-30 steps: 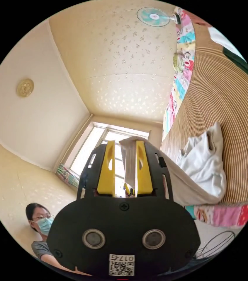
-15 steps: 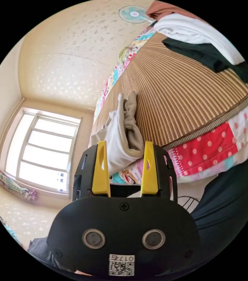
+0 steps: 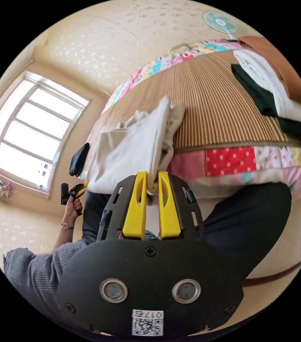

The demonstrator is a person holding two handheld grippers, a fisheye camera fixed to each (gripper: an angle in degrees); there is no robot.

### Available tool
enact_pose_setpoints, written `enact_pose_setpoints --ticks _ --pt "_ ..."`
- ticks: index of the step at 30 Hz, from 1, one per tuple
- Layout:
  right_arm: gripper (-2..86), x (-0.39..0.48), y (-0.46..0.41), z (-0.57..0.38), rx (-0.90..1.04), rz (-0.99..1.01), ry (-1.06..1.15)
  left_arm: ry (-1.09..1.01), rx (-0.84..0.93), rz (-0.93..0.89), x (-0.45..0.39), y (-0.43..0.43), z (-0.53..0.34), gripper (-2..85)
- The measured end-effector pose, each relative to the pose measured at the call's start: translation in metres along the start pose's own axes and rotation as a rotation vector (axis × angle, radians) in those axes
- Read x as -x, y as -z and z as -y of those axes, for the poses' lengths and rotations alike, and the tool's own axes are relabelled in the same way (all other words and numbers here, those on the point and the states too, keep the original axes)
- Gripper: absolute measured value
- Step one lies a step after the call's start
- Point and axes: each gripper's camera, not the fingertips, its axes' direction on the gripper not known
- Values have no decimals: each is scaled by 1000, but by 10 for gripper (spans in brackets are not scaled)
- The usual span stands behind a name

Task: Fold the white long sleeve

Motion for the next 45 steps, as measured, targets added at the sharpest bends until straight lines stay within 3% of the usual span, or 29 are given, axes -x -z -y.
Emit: enact_pose_setpoints --ticks 4,7,12,15,17,21,25,28,33,36,40,45 --pt "88 -5 15 -22 -100 78 -37 -111 -157 50 -38 35 2 115" --pt "105 7 28 8 -150 103 -18 -192 -175 103 -70 38 37 119" --pt "132 58 -6 83 -73 -77 89 -236 -30 312 -95 -24 100 133" --pt "139 73 -56 117 63 -124 36 -234 3 355 -91 -57 110 119" --pt "114 89 -78 121 74 -292 13 -174 -23 407 -86 -59 106 83" --pt "59 120 -62 107 -28 -374 103 -248 -167 176 -98 -16 83 31" --pt "40 148 -10 94 -192 -306 181 -360 -264 112 -131 31 78 24" --pt "42 159 17 113 -274 -279 146 -292 -299 58 -133 49 104 28" --pt "77 139 -5 169 -128 -277 9 -112 -180 165 -92 24 133 47" --pt "111 105 -23 165 -30 -258 -124 -49 -262 119 -62 30 99 52" --pt "100 97 -18 87 -111 -187 1 5 -429 -16 -26 54 12 91" --pt "99 83 -15 9 -159 -137 -7 -3 -352 15 -5 43 -32 130"
